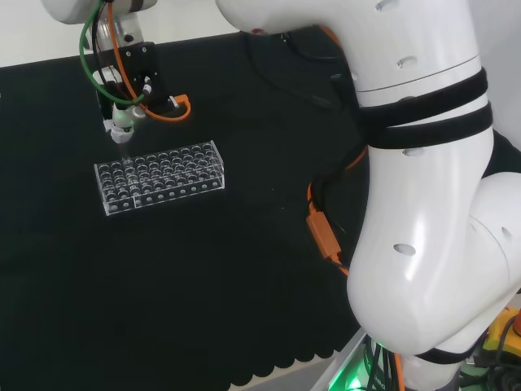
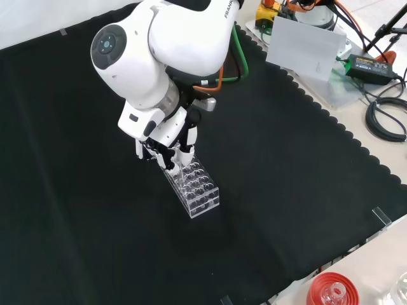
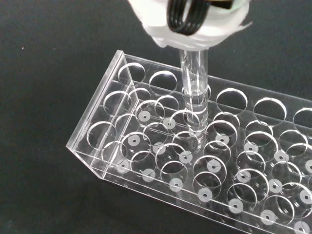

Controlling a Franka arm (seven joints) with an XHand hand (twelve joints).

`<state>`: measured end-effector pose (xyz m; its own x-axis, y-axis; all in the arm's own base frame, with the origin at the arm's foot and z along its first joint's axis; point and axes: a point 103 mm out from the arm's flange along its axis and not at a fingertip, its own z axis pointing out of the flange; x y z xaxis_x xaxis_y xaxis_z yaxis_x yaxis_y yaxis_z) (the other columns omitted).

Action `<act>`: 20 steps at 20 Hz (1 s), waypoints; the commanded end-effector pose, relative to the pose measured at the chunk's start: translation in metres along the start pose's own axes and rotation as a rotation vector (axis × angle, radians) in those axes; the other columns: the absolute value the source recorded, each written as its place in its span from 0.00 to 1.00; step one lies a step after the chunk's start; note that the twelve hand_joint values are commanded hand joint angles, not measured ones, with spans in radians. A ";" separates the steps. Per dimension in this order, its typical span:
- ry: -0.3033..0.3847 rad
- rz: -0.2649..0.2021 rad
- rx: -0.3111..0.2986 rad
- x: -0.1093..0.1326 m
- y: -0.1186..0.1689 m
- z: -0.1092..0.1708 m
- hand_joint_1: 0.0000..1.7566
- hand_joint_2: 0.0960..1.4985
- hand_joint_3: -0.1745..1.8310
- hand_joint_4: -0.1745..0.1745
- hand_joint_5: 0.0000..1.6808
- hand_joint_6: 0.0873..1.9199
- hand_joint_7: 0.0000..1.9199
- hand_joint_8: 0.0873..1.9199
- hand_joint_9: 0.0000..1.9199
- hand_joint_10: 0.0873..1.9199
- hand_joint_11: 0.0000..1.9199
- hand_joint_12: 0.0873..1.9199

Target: Pick up the test tube.

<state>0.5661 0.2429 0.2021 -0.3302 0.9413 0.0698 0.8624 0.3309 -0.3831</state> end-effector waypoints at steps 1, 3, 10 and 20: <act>0.001 -0.002 -0.012 -0.001 -0.003 -0.004 0.81 0.60 0.09 0.00 0.82 0.11 0.95 0.12 0.73 0.12 0.44 0.61; 0.000 -0.003 -0.018 -0.002 -0.005 -0.007 0.81 0.60 0.09 0.00 0.82 0.11 0.96 0.12 0.73 0.12 0.44 0.61; 0.000 -0.005 -0.051 -0.006 -0.013 -0.025 0.81 0.60 0.09 0.00 0.83 0.10 0.96 0.11 0.73 0.12 0.45 0.60; -0.002 -0.013 -0.101 -0.011 -0.021 -0.059 0.81 0.60 0.08 0.00 0.83 0.10 0.96 0.11 0.73 0.11 0.44 0.60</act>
<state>0.5715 0.2328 0.2522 -0.3402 0.9378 0.0694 0.8890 0.3448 -0.3013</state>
